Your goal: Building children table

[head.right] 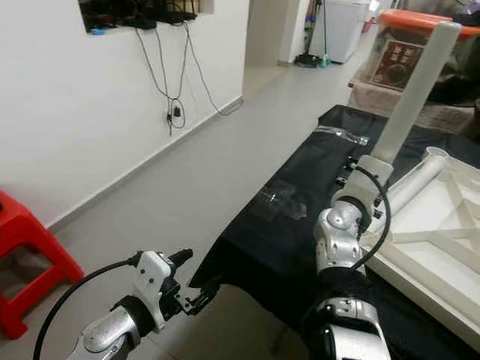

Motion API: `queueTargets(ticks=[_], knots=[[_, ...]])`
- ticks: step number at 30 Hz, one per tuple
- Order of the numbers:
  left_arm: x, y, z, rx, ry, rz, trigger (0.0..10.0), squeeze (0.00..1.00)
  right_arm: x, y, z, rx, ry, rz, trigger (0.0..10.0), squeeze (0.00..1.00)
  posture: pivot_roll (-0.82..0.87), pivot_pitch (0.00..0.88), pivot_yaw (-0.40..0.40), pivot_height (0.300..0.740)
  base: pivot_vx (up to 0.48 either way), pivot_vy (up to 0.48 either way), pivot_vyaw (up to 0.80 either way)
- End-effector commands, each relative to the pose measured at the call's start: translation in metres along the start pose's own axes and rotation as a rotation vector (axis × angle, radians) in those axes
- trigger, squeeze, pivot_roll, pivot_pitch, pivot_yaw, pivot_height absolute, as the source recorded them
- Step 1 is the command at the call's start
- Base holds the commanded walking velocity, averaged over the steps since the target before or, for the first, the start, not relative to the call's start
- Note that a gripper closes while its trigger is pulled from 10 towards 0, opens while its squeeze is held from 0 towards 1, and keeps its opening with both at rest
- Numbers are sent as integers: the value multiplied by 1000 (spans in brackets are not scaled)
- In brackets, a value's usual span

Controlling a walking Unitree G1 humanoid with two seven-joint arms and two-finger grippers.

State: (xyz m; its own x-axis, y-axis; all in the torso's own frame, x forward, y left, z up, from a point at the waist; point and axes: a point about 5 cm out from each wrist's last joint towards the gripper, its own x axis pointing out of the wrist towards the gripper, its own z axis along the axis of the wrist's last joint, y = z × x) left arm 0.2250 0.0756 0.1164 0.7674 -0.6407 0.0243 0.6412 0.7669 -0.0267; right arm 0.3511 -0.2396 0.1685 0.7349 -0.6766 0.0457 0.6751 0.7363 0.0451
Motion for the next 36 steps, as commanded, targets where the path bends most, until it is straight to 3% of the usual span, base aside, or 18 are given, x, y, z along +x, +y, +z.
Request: queueTargets(ticks=[1, 2, 4, 5, 15, 27, 31, 34, 36], knots=[[-2, -1, -5, -9, 26, -6, 10000, 0, -3, 1, -5, -22, 9, 12, 10000, 1000, 101, 21, -43, 740, 0, 0, 0], [-2, -1, -5, -8, 26, -4, 10000, 0, -14, 10, -9, -29, 10, 40, 10000, 1000, 101, 24, -43, 740, 0, 0, 0], [-2, -1, -5, -8, 26, -4, 10000, 0, -14, 10, -9, -29, 10, 40, 10000, 1000, 101, 24, -43, 740, 0, 0, 0], [-1, -1, -5, -7, 25, -2, 10000, 0, -18, 12, -11, -31, 8, 53, 10000, 0, 101, 26, -43, 740, 0, 0, 0], [0, -1, -4, -15, 21, -1, 10000, 0, -35, 11, -32, -85, 63, 91, 10000, 0, 92, 35, -45, 740, 0, 0, 0], [1, 0, -4, -11, 18, 5, 10000, 0, -41, 42, -30, -60, 105, 109, 10000, 0, 97, 34, -51, 740, 0, 0, 0], [1, -1, -4, -10, 16, 6, 10000, 0, -42, 48, -26, -124, 70, 189, 10000, 0, 102, 38, -56, 740, 0, 0, 0], [1, -1, -4, -11, 16, 7, 10000, 0, -42, 46, -28, -148, 69, 219, 10000, 0, 95, 42, -51, 740, 0, 0, 0], [0, -1, -3, -13, 16, 6, 10000, 0, -41, 33, -35, -178, 85, 261, 10000, 0, 94, 44, -55, 740, 0, 0, 0]])
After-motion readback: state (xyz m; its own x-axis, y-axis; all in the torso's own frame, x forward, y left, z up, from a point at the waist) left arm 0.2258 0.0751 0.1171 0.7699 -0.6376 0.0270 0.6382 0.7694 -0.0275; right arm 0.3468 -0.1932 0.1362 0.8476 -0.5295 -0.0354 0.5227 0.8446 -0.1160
